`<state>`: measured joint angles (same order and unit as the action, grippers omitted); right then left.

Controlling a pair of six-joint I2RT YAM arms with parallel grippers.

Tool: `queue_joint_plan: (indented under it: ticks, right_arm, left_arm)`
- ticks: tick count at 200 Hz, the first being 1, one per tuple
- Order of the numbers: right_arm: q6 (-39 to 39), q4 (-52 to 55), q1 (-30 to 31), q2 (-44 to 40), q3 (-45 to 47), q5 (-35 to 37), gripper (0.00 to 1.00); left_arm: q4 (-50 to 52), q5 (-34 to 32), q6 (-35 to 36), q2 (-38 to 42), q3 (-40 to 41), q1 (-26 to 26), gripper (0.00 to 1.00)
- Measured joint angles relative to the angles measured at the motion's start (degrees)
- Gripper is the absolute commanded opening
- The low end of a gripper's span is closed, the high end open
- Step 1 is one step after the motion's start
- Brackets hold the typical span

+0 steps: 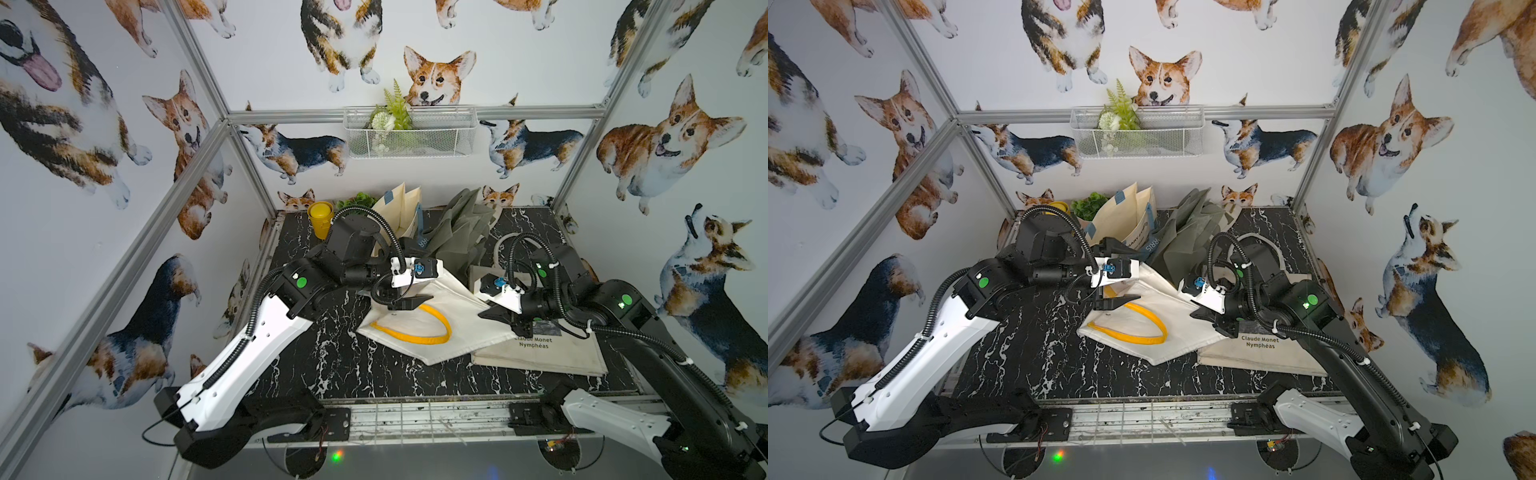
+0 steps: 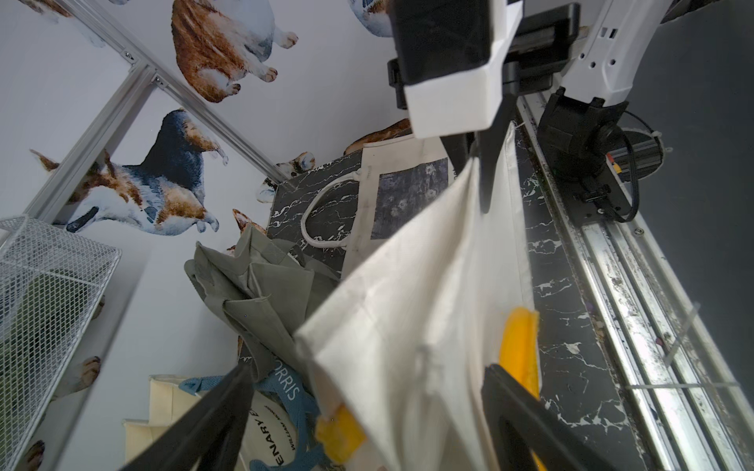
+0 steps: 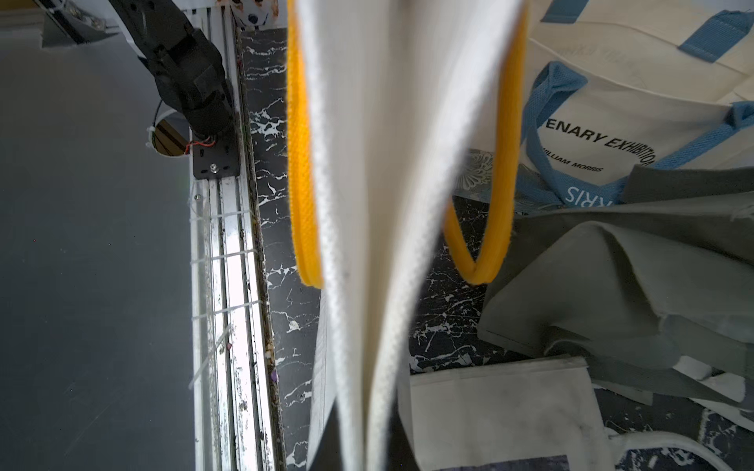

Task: Put away the canvas bag
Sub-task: Press the canvas bag.

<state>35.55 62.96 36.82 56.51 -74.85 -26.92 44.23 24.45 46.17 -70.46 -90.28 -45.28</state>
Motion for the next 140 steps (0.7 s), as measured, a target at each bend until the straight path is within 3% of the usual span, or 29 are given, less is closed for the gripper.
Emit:
queue_joint_plan:
  ticks: [32,82,98,116,134,140]
  right_arm:
    - [4.3,2.4,0.0,-0.3,-1.2,1.6,0.0]
    - [9.6,4.6,0.1,1.0,-4.3,3.8,0.0]
    - [10.9,4.6,0.2,0.7,-4.3,4.5,0.0]
    - [11.2,4.0,0.2,-0.2,-3.5,5.3,0.0]
    - [10.7,2.8,0.2,-1.3,-2.1,5.7,0.27]
    - [10.1,2.1,0.2,-1.6,-1.5,5.6,0.35]
  left_arm:
    - [-1.5,-0.2,-1.4,0.1,0.2,0.0,0.95]
    - [-1.9,8.2,-4.9,-2.9,0.7,0.0,0.91]
    - [-3.1,10.0,-6.3,-3.3,1.6,0.0,0.72]
    - [-4.0,12.1,-7.5,-3.7,1.9,0.0,0.35]
    - [-6.0,13.5,-8.4,-3.6,2.8,0.0,0.0]
    - [-7.0,13.7,-9.1,-3.3,3.5,0.0,0.0]
